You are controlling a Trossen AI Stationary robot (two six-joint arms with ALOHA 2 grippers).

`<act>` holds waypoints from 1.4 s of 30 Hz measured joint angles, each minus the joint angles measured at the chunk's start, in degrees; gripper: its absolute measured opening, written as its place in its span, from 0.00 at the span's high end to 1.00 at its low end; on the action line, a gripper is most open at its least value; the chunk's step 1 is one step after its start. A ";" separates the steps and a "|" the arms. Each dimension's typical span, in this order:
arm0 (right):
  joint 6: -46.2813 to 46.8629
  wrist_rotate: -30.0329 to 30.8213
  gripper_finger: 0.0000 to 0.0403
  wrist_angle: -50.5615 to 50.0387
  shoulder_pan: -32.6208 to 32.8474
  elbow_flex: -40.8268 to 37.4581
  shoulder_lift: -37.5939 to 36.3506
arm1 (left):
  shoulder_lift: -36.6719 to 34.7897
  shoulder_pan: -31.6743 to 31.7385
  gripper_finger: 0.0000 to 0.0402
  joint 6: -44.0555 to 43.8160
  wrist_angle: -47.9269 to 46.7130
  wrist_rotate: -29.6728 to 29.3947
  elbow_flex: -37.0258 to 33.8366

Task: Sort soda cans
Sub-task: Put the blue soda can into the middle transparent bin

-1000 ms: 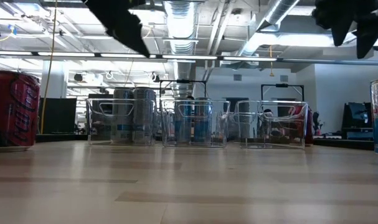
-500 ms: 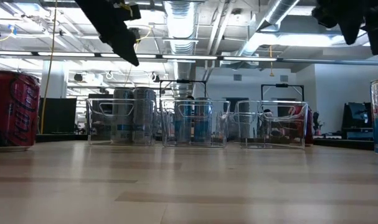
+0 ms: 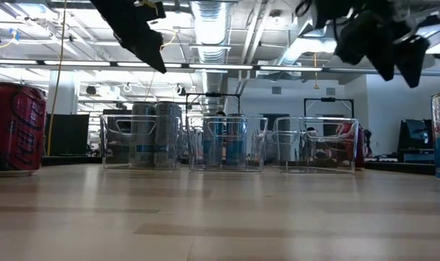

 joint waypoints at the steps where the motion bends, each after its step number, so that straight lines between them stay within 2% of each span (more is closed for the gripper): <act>1: -1.62 -1.65 0.07 -0.01 -1.33 0.01 0.66 | 0.00 -0.01 0.13 0.19 0.40 0.00 0.00; 4: -5.85 -5.04 0.07 -0.01 -4.52 0.95 2.21 | 0.00 -0.01 0.13 0.91 1.16 -0.01 0.00; 12: -9.78 -6.46 0.07 0.03 -8.13 7.78 0.47 | 0.00 -0.01 0.13 0.41 1.16 0.01 0.00; 15: -9.62 -1.79 0.07 0.01 -6.99 11.23 -2.89 | 0.00 -0.01 0.13 0.03 1.16 0.01 0.00; 18: -5.57 5.03 0.07 0.11 -5.02 12.86 -7.44 | 0.00 -0.01 0.13 -0.34 0.98 0.03 -0.02; 21: -1.02 8.86 0.07 -0.09 -2.83 12.85 -12.63 | 0.00 -0.01 0.13 -0.85 0.78 0.33 -0.02; 28: 10.86 20.13 0.07 0.06 6.68 12.78 -21.21 | 0.00 -0.01 0.13 -0.94 0.75 0.42 -0.02; 33: 20.95 24.37 0.07 -0.02 14.82 6.92 -24.76 | 0.00 -0.01 0.13 -0.93 0.72 0.44 -0.02; 38: 30.61 23.67 0.07 0.06 21.66 -3.21 -26.00 | 0.00 -0.01 0.13 -1.14 0.00 0.44 -0.02; 42: 35.03 20.94 0.07 0.00 26.19 -8.23 -26.08 | 0.00 -0.01 0.13 -2.08 -0.13 0.44 -0.02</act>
